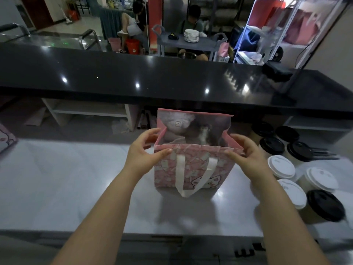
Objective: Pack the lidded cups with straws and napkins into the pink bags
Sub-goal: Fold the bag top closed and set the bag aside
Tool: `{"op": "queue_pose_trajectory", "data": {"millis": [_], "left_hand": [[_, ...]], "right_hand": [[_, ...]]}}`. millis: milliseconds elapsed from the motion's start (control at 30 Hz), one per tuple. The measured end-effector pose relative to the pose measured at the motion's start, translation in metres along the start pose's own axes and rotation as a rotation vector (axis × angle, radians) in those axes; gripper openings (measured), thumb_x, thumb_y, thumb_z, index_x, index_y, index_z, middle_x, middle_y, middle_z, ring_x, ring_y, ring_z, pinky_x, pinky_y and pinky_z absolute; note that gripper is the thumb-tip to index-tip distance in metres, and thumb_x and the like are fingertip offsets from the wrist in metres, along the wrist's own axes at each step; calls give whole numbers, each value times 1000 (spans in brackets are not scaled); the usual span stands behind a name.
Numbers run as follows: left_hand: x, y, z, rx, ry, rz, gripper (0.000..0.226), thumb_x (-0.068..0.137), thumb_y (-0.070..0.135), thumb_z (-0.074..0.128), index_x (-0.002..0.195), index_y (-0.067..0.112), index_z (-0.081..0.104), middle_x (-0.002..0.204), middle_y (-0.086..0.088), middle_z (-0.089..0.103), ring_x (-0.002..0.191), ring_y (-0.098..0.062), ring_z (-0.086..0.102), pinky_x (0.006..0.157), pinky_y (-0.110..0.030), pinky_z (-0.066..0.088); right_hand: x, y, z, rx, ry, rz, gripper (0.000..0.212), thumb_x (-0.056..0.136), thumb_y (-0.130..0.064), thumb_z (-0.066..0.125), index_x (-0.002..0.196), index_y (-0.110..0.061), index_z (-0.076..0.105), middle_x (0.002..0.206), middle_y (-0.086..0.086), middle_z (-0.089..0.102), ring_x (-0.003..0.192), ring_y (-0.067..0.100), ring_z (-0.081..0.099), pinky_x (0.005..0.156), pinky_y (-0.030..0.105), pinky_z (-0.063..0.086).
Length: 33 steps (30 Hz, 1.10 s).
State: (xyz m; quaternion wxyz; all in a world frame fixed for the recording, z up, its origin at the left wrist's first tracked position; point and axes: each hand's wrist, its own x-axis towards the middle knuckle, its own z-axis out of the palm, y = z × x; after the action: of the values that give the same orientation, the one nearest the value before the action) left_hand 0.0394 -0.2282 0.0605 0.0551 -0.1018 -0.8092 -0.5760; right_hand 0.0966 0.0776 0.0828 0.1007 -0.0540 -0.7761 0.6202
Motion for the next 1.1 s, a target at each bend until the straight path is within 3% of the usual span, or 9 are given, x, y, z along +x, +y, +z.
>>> {"op": "queue_pose_trajectory", "data": {"millis": [167, 333, 467, 600, 733, 833, 900, 1000, 1100], "left_hand": [[0, 1, 17, -136, 28, -66, 44, 68, 48, 82, 110, 45, 69, 104, 20, 72, 97, -3, 67, 83, -35, 60], [-1, 3, 32, -218, 126, -56, 23, 78, 27, 80, 90, 46, 75, 93, 14, 75, 92, -8, 71, 77, -26, 60], [8, -3, 29, -87, 193, -48, 15, 73, 36, 83, 81, 46, 76, 118, 27, 62, 117, -2, 55, 95, -43, 53], [23, -6, 23, -33, 102, -46, 21, 62, 53, 81, 81, 42, 77, 145, 39, 32, 141, -2, 25, 113, -50, 29], [46, -2, 12, -72, -60, -88, 25, 56, 46, 85, 77, 32, 79, 153, 35, 22, 149, -7, 7, 118, -55, 16], [55, 2, 13, -215, -104, -148, 24, 52, 38, 87, 70, 26, 78, 150, 24, 38, 144, -16, 30, 102, -38, 43], [56, 3, 19, -255, -27, -142, 20, 54, 30, 88, 68, 23, 77, 139, 14, 52, 132, -17, 48, 89, -33, 53], [51, -3, 29, -282, 98, -57, 19, 66, 11, 88, 76, 22, 77, 115, 7, 68, 112, -17, 64, 90, -44, 56], [43, -9, 39, -339, 226, -90, 30, 69, 6, 87, 74, 28, 67, 102, 4, 73, 105, -20, 67, 91, -47, 56]], "right_hand": [[8, 12, 13, 107, 10, 40, 32, 78, -16, 78, 105, -32, 71, 95, -8, 75, 87, 5, 70, 63, 16, 55], [18, 23, 23, 127, 91, 34, 8, 88, -17, 69, 91, -24, 71, 83, -7, 74, 77, 6, 70, 59, 18, 54], [27, 31, 24, 157, 110, -4, 9, 81, -22, 74, 80, -30, 70, 81, -8, 72, 80, 16, 69, 63, 25, 56], [43, 36, 19, 15, 189, -76, 15, 71, -27, 83, 73, -37, 72, 128, -22, 51, 125, 19, 48, 95, 48, 50], [64, 31, 5, 115, -31, -4, 32, 54, -45, 86, 79, -29, 76, 148, -29, 32, 141, 19, 31, 104, 55, 42], [75, 26, 2, 73, -165, 84, 40, 60, -42, 84, 98, -46, 72, 151, -11, 39, 143, 25, 31, 109, 60, 34], [78, 29, 5, 83, -144, 113, 47, 75, -25, 80, 111, -51, 65, 143, 5, 50, 129, 26, 50, 99, 54, 49], [73, 38, 14, 95, 28, 7, 40, 83, -4, 72, 93, -43, 72, 104, -5, 72, 97, 16, 69, 73, 33, 61], [66, 48, 23, 125, 162, -42, 33, 80, -2, 74, 85, -34, 68, 91, -5, 72, 87, 14, 70, 68, 29, 59]]}}
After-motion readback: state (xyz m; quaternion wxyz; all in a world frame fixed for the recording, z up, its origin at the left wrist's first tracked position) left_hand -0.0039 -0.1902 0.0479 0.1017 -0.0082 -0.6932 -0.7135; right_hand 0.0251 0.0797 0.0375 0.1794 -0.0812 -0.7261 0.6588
